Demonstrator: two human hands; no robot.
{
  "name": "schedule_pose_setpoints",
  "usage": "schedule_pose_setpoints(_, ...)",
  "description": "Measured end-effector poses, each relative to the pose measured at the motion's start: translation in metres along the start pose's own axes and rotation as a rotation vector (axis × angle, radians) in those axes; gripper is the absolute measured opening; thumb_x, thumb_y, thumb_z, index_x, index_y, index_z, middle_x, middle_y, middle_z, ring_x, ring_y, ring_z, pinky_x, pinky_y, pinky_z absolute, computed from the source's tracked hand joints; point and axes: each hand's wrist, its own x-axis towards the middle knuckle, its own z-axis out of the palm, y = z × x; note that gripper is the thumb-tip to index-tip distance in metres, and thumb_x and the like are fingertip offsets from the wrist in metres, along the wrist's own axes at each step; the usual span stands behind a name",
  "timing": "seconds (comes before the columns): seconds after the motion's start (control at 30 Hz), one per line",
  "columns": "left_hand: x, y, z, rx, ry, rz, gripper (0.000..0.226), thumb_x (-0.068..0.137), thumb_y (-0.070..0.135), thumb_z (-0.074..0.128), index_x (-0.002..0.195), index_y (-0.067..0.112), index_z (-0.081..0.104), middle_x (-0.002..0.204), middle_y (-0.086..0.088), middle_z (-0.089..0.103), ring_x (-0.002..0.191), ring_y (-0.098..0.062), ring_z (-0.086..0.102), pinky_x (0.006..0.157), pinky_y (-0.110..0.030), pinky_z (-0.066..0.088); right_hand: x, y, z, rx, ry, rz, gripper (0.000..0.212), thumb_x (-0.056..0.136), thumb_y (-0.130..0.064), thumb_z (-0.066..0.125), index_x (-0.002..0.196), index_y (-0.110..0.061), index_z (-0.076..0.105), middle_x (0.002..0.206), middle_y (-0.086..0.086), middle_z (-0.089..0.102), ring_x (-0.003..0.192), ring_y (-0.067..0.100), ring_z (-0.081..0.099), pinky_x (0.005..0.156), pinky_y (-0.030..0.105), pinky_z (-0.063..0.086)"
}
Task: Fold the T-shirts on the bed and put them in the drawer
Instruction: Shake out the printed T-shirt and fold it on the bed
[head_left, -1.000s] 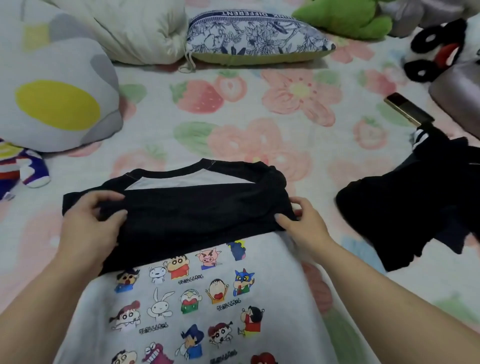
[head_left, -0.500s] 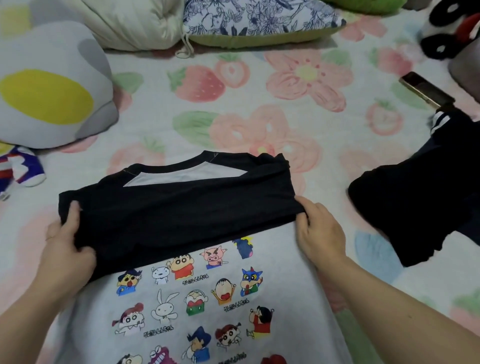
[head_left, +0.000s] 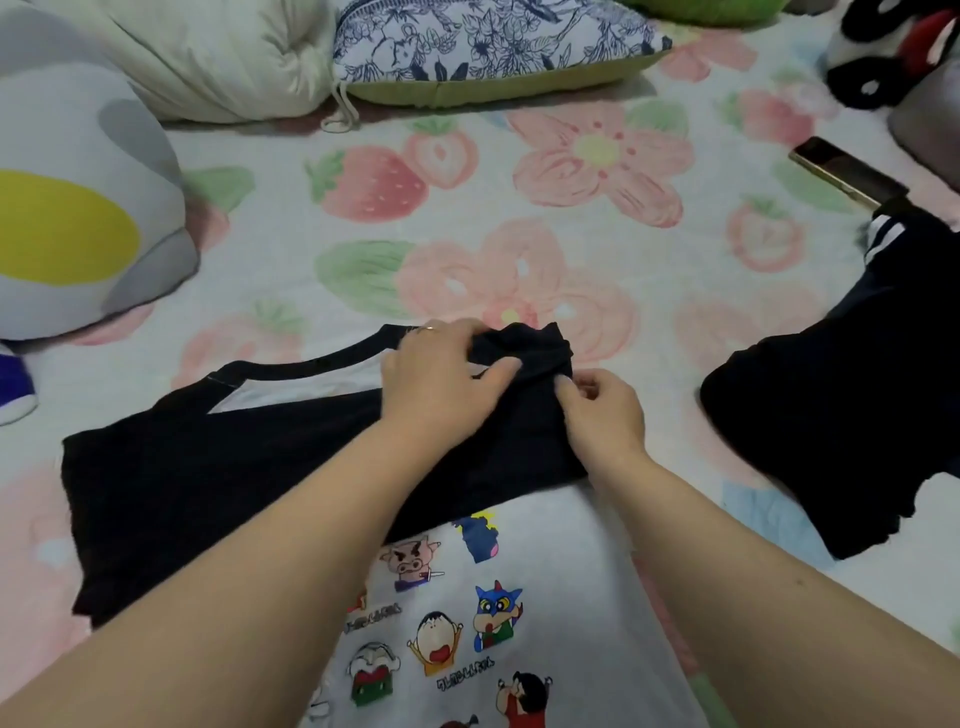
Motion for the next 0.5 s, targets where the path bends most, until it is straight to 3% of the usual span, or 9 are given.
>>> schedule_pose_setpoints(0.1, 0.023, 0.037, 0.050, 0.200, -0.059, 0.152, 0.053, 0.083, 0.048, 0.057, 0.129, 0.024, 0.047, 0.128, -0.006, 0.049, 0.119, -0.027, 0.041, 0.092, -0.037, 0.031, -0.003, 0.009, 0.001, -0.041, 0.026, -0.061, 0.017, 0.090, -0.023, 0.049, 0.101, -0.017, 0.061, 0.092, -0.002, 0.063, 0.093, 0.021, 0.059, 0.071, 0.027, 0.039)
schedule_pose_setpoints(0.2, 0.035, 0.038, 0.074, 0.285, -0.007, 0.208, 0.033, 0.092, 0.034, 0.050, 0.115, 0.011, 0.055, 0.123, -0.011, 0.047, 0.110, -0.029, 0.044, 0.075, -0.035, 0.032, -0.009, 0.027, 0.002, -0.173, 0.021, -0.141, 0.020, 0.093, -0.028, 0.049, 0.098, -0.012, 0.058, 0.097, 0.004, 0.062, 0.093, 0.024, 0.057, 0.071, 0.030, 0.040)
schedule_pose_setpoints(0.3, 0.041, 0.027, 0.076, 0.076, 0.142, 0.126, 0.028, 0.098, 0.023, 0.041, 0.092, 0.001, 0.057, 0.101, -0.016, 0.057, 0.091, -0.033, 0.053, 0.063, -0.026, 0.024, -0.014, 0.039, 0.007, -0.245, 0.083, -0.253, 0.024, 0.094, -0.028, 0.047, 0.089, -0.006, 0.054, 0.087, 0.011, 0.060, 0.085, 0.028, 0.054, 0.070, 0.034, 0.037)
schedule_pose_setpoints(0.37, 0.047, 0.019, 0.069, -0.161, 0.162, -0.009, 0.033, 0.098, 0.020, 0.038, 0.073, 0.004, 0.051, 0.077, -0.013, 0.057, 0.082, -0.033, 0.054, 0.064, -0.029, 0.029, -0.014, 0.041, 0.009, -0.236, 0.150, -0.289, 0.025, 0.094, -0.025, 0.047, 0.086, -0.003, 0.054, 0.084, 0.015, 0.060, 0.082, 0.032, 0.053, 0.071, 0.038, 0.038)
schedule_pose_setpoints(0.43, 0.059, 0.008, 0.062, -0.290, 0.146, -0.068, 0.026, 0.098, 0.019, 0.037, 0.086, 0.005, 0.056, 0.088, -0.014, 0.062, 0.090, -0.031, 0.057, 0.080, -0.035, 0.041, -0.014, 0.043, 0.011, -0.243, 0.195, -0.309, 0.025, 0.094, -0.023, 0.048, 0.084, -0.002, 0.054, 0.082, 0.016, 0.060, 0.081, 0.034, 0.053, 0.070, 0.038, 0.036)
schedule_pose_setpoints(0.5, 0.071, -0.003, 0.053, -0.038, 0.042, 0.007, 0.026, 0.096, 0.027, 0.044, 0.113, 0.014, 0.058, 0.115, -0.011, 0.059, 0.111, -0.031, 0.049, 0.091, -0.036, 0.036, -0.014, 0.045, 0.012, -0.274, 0.204, -0.322, 0.024, 0.094, -0.024, 0.047, 0.083, -0.003, 0.054, 0.082, 0.015, 0.060, 0.081, 0.032, 0.052, 0.069, 0.037, 0.034)
